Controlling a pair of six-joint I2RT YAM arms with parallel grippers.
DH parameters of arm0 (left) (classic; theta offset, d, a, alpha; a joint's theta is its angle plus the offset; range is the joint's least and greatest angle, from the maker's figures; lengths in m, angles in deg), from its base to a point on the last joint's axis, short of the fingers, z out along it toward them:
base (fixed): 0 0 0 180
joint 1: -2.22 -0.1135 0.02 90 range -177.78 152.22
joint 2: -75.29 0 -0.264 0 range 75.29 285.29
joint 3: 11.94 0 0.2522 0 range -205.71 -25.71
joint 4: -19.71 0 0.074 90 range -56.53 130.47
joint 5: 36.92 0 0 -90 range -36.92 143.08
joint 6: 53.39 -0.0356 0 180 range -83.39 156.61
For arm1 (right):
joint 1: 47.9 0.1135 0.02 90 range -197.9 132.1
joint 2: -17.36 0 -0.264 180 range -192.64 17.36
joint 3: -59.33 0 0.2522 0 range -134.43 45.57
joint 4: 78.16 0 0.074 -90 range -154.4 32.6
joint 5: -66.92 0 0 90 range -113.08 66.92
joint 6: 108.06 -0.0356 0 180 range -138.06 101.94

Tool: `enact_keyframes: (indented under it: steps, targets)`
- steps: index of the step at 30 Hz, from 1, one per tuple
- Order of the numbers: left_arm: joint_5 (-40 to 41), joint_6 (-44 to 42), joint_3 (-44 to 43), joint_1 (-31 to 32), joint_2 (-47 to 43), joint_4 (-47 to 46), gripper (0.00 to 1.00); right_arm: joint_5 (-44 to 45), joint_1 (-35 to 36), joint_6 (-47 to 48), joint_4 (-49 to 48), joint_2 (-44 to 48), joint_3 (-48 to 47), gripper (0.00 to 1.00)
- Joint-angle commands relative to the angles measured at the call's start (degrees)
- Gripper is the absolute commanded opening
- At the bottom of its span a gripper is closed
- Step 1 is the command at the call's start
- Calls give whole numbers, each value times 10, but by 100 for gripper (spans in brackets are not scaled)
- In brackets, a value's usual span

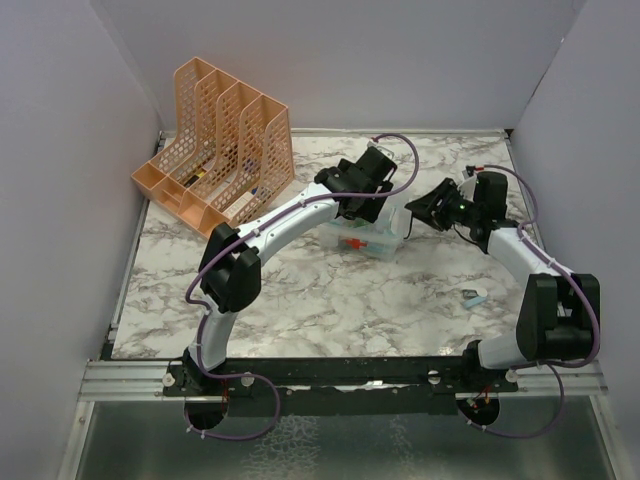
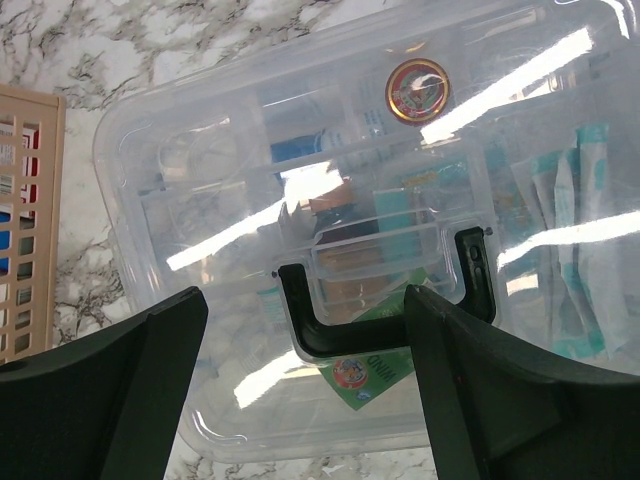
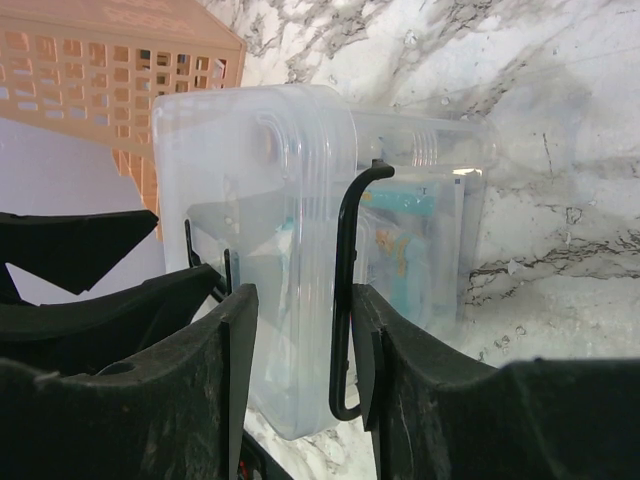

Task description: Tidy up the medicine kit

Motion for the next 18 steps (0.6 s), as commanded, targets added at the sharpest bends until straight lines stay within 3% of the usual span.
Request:
enact_keyframes:
  steps: [1,9,18]
  targets:
    - [9,2,11,1,40,45,83,-10,13,10,19,19,-27,42]
    - [9,5,16,0,39,45,82,21,37,32,65,21,-55,25]
    - [19,20,21,1,39,48,80,107,84,63,168,20,-124,30]
